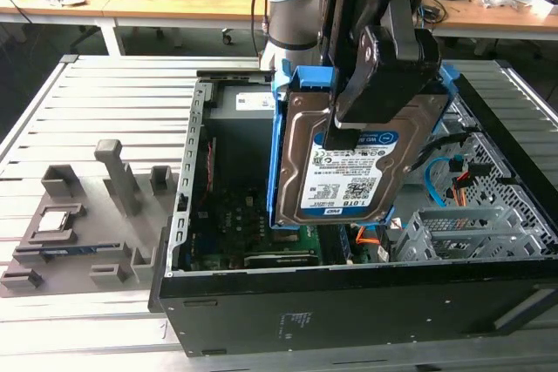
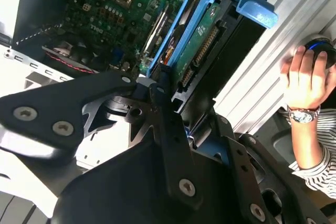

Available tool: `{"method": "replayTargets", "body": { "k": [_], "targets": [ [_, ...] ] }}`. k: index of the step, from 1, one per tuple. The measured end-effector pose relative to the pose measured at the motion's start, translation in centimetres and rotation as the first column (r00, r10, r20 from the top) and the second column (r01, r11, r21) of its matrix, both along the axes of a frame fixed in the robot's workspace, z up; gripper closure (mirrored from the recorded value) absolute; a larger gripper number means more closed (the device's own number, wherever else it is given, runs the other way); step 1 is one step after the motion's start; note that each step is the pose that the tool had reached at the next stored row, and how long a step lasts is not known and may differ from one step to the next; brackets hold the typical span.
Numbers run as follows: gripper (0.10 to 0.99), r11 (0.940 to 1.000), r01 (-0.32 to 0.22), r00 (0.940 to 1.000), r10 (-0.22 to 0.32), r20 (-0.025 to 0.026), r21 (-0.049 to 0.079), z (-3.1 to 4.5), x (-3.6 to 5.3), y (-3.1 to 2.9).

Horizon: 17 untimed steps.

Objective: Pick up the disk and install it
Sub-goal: 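Pick up the disk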

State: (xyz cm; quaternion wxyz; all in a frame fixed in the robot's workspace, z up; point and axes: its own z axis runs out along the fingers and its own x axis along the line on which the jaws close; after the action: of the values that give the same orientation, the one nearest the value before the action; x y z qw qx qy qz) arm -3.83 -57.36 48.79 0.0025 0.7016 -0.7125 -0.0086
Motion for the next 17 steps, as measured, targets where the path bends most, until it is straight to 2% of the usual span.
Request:
{"method": "replayTargets", "body": {
  "k": [8, 10, 11, 14, 17],
  "targets": [
    [0.722, 1.0, 0.0, 1.0, 0.0, 0.0001, 0.0, -0.1, 0.0, -0.13],
    [0.722, 1.0, 0.0, 1.0, 0.0, 0.0001, 0.0, -0.1, 0.29, -0.13],
    [0.722, 1.0, 0.0, 1.0, 0.0, 0.0001, 0.0, -0.1, 0.51, -0.13],
    [0.722, 1.0, 0.0, 1.0, 0.0, -0.0001, 0.0, -0.09, 2.02, -0.13],
    [0.722, 1.0, 0.0, 1.0, 0.0, -0.0004, 0.0, -0.09, 3.14, -0.13]
  ]
}}
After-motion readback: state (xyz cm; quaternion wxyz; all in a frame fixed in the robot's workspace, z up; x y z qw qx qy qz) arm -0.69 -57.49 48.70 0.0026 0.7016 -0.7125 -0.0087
